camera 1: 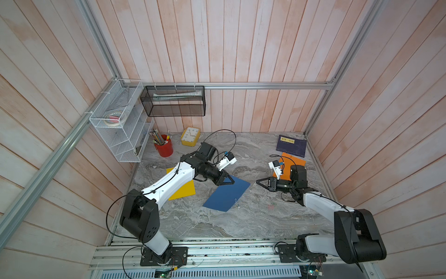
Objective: Unclip the paperclips from the documents
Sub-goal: Place the paper clip at the center of the board.
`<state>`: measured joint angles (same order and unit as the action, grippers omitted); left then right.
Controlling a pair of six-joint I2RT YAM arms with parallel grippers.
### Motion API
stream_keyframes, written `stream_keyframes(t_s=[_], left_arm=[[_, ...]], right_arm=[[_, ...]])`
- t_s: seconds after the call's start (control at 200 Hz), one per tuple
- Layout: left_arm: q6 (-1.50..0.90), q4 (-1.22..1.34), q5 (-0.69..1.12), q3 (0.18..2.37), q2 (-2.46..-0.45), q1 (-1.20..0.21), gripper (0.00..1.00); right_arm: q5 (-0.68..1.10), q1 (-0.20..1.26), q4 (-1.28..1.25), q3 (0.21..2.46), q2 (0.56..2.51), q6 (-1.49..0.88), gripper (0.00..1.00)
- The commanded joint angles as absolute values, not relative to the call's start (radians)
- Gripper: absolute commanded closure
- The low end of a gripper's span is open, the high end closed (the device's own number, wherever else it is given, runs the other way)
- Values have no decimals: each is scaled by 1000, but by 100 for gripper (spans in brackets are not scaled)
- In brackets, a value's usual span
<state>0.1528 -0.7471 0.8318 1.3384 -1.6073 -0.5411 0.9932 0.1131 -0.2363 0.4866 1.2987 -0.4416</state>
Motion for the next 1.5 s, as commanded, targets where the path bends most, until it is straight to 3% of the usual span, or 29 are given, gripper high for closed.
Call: stream_keyframes(t_s=[0.0, 0.29, 0.76, 0.985, 1.21, 1.495], left_arm=[[134, -689, 824, 1322, -1572, -532, 100], [120, -660, 825, 1325, -1559, -525, 100], [105, -635, 831, 1308, -1542, -523, 100], [97, -623, 827, 1295, -1538, -519, 100], [81, -595, 828, 1279, -1522, -511, 100], [36, -504, 906, 1250, -1493, -478, 100]], right_arm=[[864, 90, -128, 431, 1254, -462, 100], [712, 70, 55, 389, 1254, -430, 100], [541, 68, 128, 407, 1284, -459, 100], [495, 68, 153, 417, 1251, -462, 76], [486, 68, 194, 451, 1203, -442, 71], [746, 118, 18, 489, 1074, -339, 61]])
